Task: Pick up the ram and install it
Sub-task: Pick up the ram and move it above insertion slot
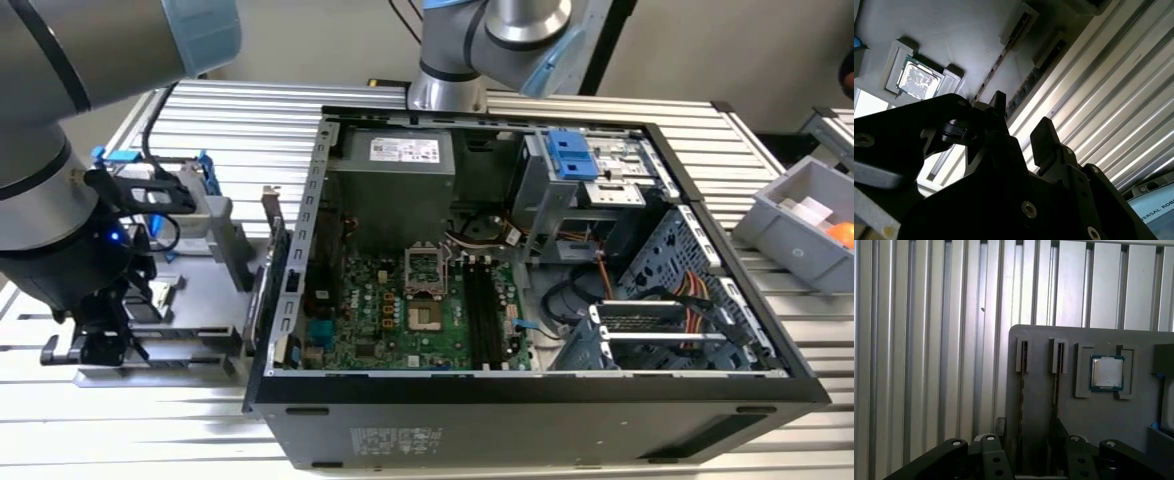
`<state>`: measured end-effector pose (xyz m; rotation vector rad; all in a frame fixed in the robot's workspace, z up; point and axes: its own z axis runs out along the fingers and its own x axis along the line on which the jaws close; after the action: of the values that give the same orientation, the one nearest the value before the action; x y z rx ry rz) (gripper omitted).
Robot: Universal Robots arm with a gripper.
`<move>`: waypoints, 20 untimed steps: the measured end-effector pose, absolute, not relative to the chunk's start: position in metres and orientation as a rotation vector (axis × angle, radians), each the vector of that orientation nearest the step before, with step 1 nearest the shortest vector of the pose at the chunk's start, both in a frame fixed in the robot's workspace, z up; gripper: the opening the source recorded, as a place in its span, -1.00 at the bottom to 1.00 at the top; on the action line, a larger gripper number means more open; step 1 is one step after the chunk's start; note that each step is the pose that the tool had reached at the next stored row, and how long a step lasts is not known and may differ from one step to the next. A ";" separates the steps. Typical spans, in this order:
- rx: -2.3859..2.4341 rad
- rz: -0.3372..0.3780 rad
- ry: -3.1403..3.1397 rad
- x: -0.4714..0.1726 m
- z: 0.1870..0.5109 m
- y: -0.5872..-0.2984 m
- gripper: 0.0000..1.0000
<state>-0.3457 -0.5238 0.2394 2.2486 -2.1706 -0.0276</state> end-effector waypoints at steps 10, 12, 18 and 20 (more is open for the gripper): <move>2.234 -0.021 -2.179 -0.346 0.232 -0.523 1.00; 2.232 -0.020 -2.179 -0.346 0.230 -0.523 1.00; 2.229 -0.014 -2.178 -0.346 0.223 -0.522 1.00; 2.227 -0.011 -2.177 -0.346 0.220 -0.521 1.00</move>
<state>-0.3458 -0.5213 0.2200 2.2273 -2.1768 -0.0113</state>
